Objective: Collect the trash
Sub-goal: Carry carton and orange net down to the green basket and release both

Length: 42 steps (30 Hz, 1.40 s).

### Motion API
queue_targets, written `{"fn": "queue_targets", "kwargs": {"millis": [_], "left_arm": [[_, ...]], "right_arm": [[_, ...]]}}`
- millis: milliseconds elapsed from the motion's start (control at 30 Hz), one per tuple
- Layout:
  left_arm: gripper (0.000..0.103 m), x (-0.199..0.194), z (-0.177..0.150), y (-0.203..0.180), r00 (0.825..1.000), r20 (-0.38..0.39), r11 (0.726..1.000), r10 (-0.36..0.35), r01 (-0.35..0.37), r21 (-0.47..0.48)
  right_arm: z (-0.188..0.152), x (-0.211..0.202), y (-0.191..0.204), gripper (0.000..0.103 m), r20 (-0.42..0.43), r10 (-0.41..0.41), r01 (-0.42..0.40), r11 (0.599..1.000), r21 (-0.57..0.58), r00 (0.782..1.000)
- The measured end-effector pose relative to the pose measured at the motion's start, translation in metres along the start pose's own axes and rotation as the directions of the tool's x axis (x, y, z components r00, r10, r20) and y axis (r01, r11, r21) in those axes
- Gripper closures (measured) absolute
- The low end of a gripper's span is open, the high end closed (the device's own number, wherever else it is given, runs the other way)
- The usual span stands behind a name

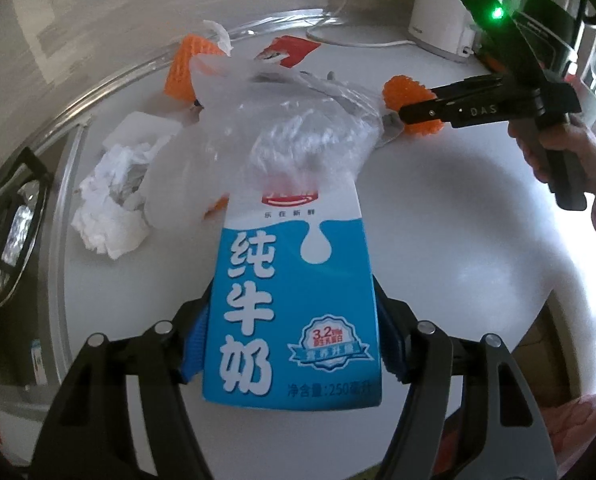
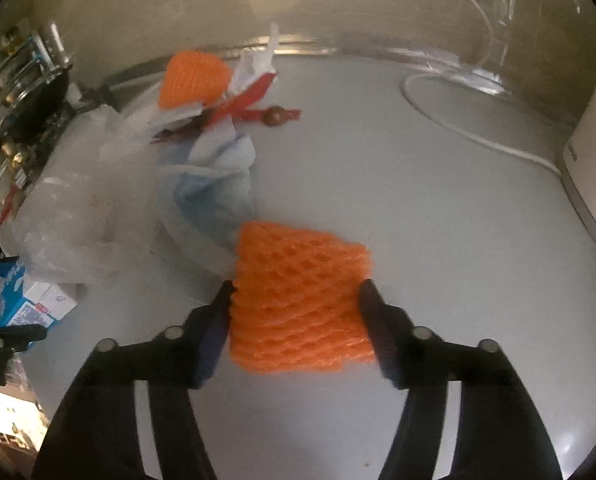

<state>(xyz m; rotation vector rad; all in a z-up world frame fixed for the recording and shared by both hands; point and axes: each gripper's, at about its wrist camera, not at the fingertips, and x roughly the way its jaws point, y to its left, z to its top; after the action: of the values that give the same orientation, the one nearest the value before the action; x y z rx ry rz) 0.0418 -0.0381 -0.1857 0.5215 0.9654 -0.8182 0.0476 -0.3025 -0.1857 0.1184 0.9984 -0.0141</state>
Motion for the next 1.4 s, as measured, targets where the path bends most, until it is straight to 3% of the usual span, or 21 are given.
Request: {"fn": "queue_targets", "kwargs": {"millis": [133,367,500,667,833,1033,1067,1100,1233,1400], "left_arm": [[0.038,-0.016,-0.010,-0.009,1.000,0.020,1.000,0.022,-0.022,-0.021],[0.038,-0.061,-0.038,-0.023,0.998,0.055,0.999,0.032,-0.031,-0.020],[0.038,-0.093,-0.075,-0.027,0.997,0.072,1.000,-0.004,0.005,-0.011],[0.038,-0.112,-0.139,-0.031,0.999,0.031,1.000,-0.028,0.028,0.011],[0.038,-0.112,-0.206,-0.035,0.999,-0.032,0.999,-0.038,0.038,0.019],[0.037,-0.067,-0.265,-0.030,0.989,-0.137,0.999,-0.048,0.044,-0.033],[0.035,-0.061,-0.270,-0.027,0.988,-0.150,0.998,-0.046,0.039,-0.049],[0.027,-0.055,-0.273,-0.024,0.986,-0.163,0.997,-0.041,0.030,-0.069],[0.020,-0.054,-0.280,-0.002,0.987,-0.161,0.988,-0.015,-0.010,-0.156],[0.012,-0.084,-0.278,0.023,0.995,-0.086,0.968,0.047,-0.067,-0.242]], "right_arm": [[-0.002,-0.011,-0.007,0.071,0.018,0.044,-0.045,0.998,0.037,0.999],[-0.019,-0.057,0.010,0.073,0.080,0.068,-0.073,0.996,0.052,0.994],[-0.049,-0.101,0.062,0.073,0.111,0.144,-0.148,0.988,0.032,0.983],[-0.104,-0.123,0.158,0.072,0.071,0.263,-0.263,0.965,-0.009,0.962],[-0.163,-0.107,0.238,0.072,0.002,0.369,-0.368,0.929,0.040,0.930],[-0.207,-0.072,0.288,0.072,-0.072,0.366,-0.359,0.928,0.094,0.928],[-0.210,-0.064,0.292,0.071,-0.082,0.361,-0.353,0.930,0.098,0.929],[-0.213,-0.058,0.295,0.071,-0.091,0.357,-0.348,0.932,0.106,0.930],[-0.221,-0.038,0.309,0.069,-0.119,0.338,-0.327,0.940,0.101,0.934],[-0.226,-0.018,0.328,0.068,-0.150,0.343,-0.339,0.939,0.056,0.927]]}}
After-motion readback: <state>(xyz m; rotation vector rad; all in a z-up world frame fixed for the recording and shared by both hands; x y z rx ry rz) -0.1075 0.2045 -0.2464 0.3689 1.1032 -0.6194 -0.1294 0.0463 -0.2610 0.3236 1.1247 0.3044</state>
